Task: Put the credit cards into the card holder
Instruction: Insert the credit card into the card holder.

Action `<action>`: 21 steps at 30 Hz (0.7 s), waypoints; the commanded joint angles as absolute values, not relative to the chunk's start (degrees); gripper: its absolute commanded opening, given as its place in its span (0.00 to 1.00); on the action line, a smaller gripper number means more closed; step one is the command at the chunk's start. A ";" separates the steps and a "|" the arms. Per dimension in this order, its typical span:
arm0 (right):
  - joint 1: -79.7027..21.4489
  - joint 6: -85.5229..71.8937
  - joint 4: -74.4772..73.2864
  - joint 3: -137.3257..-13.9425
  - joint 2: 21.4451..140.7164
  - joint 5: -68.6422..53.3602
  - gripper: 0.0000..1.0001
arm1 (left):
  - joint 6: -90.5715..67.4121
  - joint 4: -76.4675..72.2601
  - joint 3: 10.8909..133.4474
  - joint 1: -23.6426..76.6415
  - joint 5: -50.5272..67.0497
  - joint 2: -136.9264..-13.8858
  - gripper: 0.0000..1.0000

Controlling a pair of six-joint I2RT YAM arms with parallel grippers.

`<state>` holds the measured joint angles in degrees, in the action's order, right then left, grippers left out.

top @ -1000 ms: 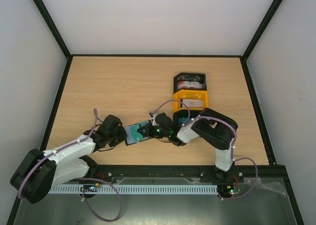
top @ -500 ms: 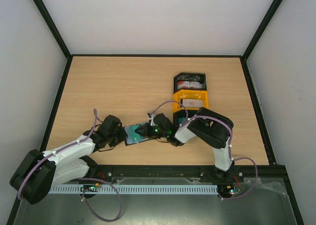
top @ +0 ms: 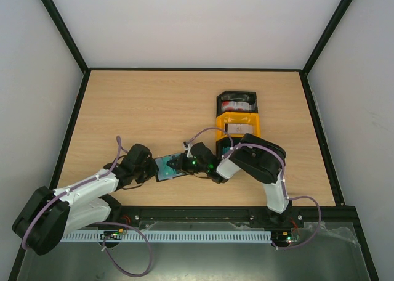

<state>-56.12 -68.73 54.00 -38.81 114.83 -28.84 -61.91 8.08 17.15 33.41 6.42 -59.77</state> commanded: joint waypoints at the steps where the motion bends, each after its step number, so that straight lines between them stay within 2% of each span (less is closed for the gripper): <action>1: -58.51 -68.68 51.56 -40.89 117.31 -29.98 0.02 | -61.86 6.93 15.87 33.89 9.53 -60.46 0.06; 14: -59.79 -64.25 41.89 -42.01 114.09 -28.59 0.06 | -61.98 6.56 16.04 34.08 9.42 -60.46 0.06; 21: -59.84 -62.65 36.03 -42.24 112.31 -30.32 0.02 | -61.98 6.68 16.14 34.08 9.14 -60.16 0.06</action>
<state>-57.14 -64.86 44.53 -41.85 112.44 -27.00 -61.95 7.97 17.04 33.41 6.35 -59.77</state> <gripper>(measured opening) 0.024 0.059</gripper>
